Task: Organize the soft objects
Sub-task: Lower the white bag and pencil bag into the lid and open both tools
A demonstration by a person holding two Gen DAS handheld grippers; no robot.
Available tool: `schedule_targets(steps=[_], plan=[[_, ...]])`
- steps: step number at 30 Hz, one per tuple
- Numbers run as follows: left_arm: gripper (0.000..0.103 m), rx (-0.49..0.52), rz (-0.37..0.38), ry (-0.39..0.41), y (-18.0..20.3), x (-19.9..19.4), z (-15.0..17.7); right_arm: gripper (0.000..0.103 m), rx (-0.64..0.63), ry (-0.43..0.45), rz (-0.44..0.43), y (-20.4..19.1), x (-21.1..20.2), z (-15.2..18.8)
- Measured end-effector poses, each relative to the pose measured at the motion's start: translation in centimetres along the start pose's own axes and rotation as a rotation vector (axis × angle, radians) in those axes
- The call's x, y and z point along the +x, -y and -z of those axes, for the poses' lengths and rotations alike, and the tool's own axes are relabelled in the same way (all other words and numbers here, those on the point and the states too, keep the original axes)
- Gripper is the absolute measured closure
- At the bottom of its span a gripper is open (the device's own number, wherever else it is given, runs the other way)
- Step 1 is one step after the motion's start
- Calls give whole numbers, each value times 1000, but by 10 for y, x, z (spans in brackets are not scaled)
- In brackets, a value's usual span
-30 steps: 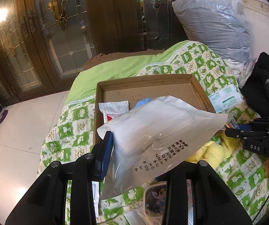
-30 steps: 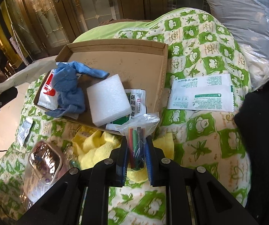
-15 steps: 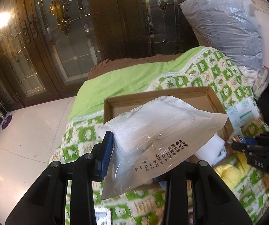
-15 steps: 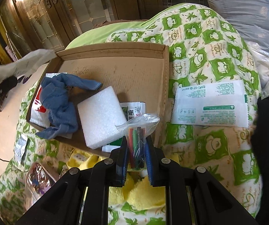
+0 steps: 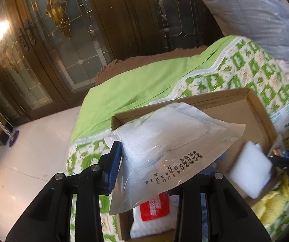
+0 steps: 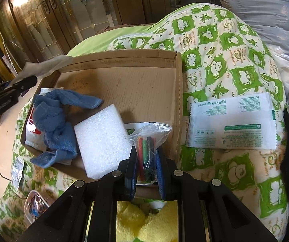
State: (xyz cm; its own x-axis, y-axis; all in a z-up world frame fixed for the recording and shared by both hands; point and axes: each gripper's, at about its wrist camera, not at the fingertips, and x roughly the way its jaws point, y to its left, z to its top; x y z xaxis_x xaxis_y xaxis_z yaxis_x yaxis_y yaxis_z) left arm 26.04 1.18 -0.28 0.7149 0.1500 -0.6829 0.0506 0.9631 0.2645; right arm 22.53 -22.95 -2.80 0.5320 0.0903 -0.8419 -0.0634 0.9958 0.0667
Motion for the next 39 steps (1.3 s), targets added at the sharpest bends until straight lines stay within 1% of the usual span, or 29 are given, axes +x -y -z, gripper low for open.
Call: schedule_targets(steps=[5, 8, 12, 15, 16, 17, 18, 19, 21, 22, 26, 28, 31, 36, 39], plan=[[69, 30, -17, 3, 5, 13, -4, 86, 6, 2, 0, 1, 9, -3], [63, 50, -40, 4, 9, 19, -4, 86, 4, 9, 5, 1, 13, -4], [45, 59, -42, -8, 12, 25, 1, 86, -1, 13, 5, 1, 17, -5], [40, 46, -56, -7, 8, 26, 2, 86, -5, 17, 0, 0, 19, -6], [34, 39, -56, -9, 6, 25, 2, 86, -6, 18, -4, 0, 20, -6], [31, 34, -56, -8, 5, 24, 1, 85, -7, 18, -5, 1, 20, -6], [24, 27, -57, -2, 2, 21, 1, 83, -7, 19, -5, 1, 20, -6], [20, 24, -56, 0, 0, 19, 1, 76, -6, 18, -5, 1, 21, -6], [20, 24, -41, -3, -4, 14, 2, 66, -3, 23, -8, 1, 21, -6], [20, 25, -38, -4, -5, 12, 2, 64, -3, 30, -13, 1, 20, -6], [20, 35, -36, -2, -10, 0, 13, 60, -14, 47, -5, -1, 16, -4], [20, 27, -30, -3, -15, -7, 21, 54, -10, 56, -5, 0, 14, -3], [20, -1, -16, -19, -20, -15, 37, 47, -6, 72, -10, -1, 9, -1], [20, -53, 6, -24, -25, -33, 62, 41, -23, 98, -5, -7, 1, 5], [20, -64, 11, -26, -24, -43, 77, 39, -30, 105, -4, -11, -4, 9]])
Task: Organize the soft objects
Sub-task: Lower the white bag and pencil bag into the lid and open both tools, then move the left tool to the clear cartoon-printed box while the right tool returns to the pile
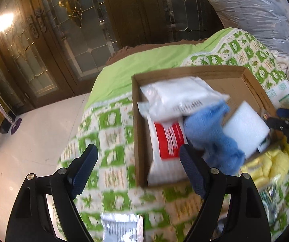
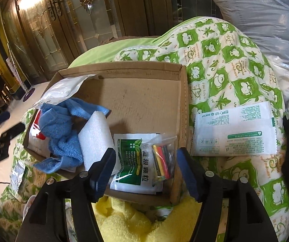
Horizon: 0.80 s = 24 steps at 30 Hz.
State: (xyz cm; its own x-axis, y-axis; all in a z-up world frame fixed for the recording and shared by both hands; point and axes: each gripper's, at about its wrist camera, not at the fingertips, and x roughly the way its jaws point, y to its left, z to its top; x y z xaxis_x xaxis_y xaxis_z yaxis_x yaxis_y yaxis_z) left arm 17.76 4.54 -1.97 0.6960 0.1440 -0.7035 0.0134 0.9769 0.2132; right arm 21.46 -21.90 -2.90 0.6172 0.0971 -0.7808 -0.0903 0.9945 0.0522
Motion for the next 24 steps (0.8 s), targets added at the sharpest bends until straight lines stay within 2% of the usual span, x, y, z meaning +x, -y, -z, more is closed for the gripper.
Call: schedule_targets(steps=[6, 14, 20, 24], plan=[[20, -16, 30, -30, 12, -19, 32, 30, 0, 5, 4, -4, -15, 8], [20, -50, 92, -61, 21, -46, 65, 25, 4, 4, 5, -7, -46, 26], [20, -29, 138, -95, 38, -62, 90, 24, 4, -17, -1, -7, -67, 42], [20, 22, 152, -94, 56, -75, 100, 24, -8, -34, 5, -8, -77, 49]])
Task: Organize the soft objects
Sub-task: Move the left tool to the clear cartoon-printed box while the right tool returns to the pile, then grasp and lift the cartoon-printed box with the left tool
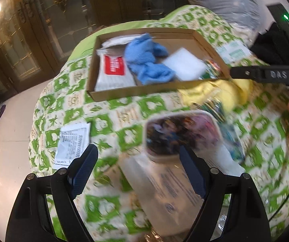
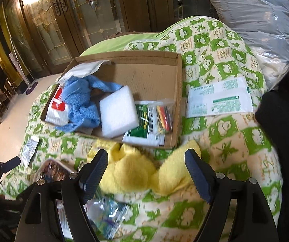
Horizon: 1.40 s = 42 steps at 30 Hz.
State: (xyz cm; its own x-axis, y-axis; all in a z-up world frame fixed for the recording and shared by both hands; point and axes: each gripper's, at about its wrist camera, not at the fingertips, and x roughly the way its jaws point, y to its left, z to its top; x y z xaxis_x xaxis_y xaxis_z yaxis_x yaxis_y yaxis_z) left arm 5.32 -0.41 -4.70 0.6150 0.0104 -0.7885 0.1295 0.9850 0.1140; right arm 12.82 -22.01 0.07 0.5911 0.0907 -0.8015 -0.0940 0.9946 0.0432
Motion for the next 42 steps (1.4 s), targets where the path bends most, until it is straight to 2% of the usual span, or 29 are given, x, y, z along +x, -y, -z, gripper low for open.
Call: schedule_targets(steps=[7, 13, 19, 23, 28, 32, 33, 34, 36, 42], plan=[[20, 43, 32, -14, 19, -13, 11, 23, -23, -21, 9, -5, -11, 11], [20, -16, 88, -77, 15, -11, 21, 22, -48, -38, 4, -12, -10, 16], [20, -31, 67, -122, 14, -1, 26, 22, -67, -57, -12, -19, -6, 19], [20, -17, 62, -124, 16, 1, 27, 25, -80, -97, -54, -28, 1, 23], [20, -14, 56, -116, 15, 1, 27, 47, -156, -174, -66, -51, 22, 30], [20, -2, 47, -97, 13, 1, 23, 50, -179, -200, -61, -61, 41, 30], [20, -2, 54, -90, 13, 1, 21, 56, -179, -201, -58, -62, 44, 30], [20, -4, 63, -88, 13, 2, 20, 67, -175, -201, -61, -62, 47, 29], [20, -8, 87, -87, 14, 4, 17, 84, -160, -203, -71, -59, 54, 29], [20, 26, 92, -83, 23, 13, 9, 86, -157, -193, -72, -56, 57, 31]])
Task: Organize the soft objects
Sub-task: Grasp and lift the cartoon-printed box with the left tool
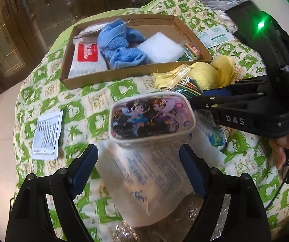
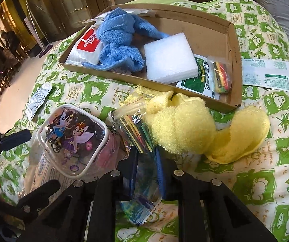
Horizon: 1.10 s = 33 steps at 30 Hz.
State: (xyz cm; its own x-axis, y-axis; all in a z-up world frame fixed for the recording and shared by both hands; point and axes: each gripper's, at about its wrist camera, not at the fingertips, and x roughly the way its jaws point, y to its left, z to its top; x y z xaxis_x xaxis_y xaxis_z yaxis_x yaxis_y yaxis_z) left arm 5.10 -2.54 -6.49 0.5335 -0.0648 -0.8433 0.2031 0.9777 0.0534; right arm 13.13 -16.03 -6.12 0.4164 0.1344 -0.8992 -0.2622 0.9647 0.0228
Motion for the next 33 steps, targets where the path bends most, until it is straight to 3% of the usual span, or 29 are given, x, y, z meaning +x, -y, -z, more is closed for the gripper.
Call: schedule_targets(steps=[7, 10, 16, 23, 27, 29, 33], plan=[[20, 14, 12, -38, 5, 21, -13, 86, 25, 7, -14, 6, -9, 5], [20, 54, -26, -29, 9, 27, -21, 86, 33, 13, -17, 8, -13, 5], [20, 14, -74, -6, -12, 30, -36, 86, 47, 7, -25, 13, -13, 7], [19, 165, -130, -27, 0, 48, -48, 86, 53, 1, -32, 14, -8, 6], [19, 372, -239, -5, 23, 60, -53, 86, 65, -1, -44, 17, -7, 6], [19, 427, -259, -13, 27, 67, -53, 86, 71, -4, -49, 18, -6, 6], [19, 420, -261, -43, 23, 82, -57, 86, 74, -7, -53, 18, -4, 5]])
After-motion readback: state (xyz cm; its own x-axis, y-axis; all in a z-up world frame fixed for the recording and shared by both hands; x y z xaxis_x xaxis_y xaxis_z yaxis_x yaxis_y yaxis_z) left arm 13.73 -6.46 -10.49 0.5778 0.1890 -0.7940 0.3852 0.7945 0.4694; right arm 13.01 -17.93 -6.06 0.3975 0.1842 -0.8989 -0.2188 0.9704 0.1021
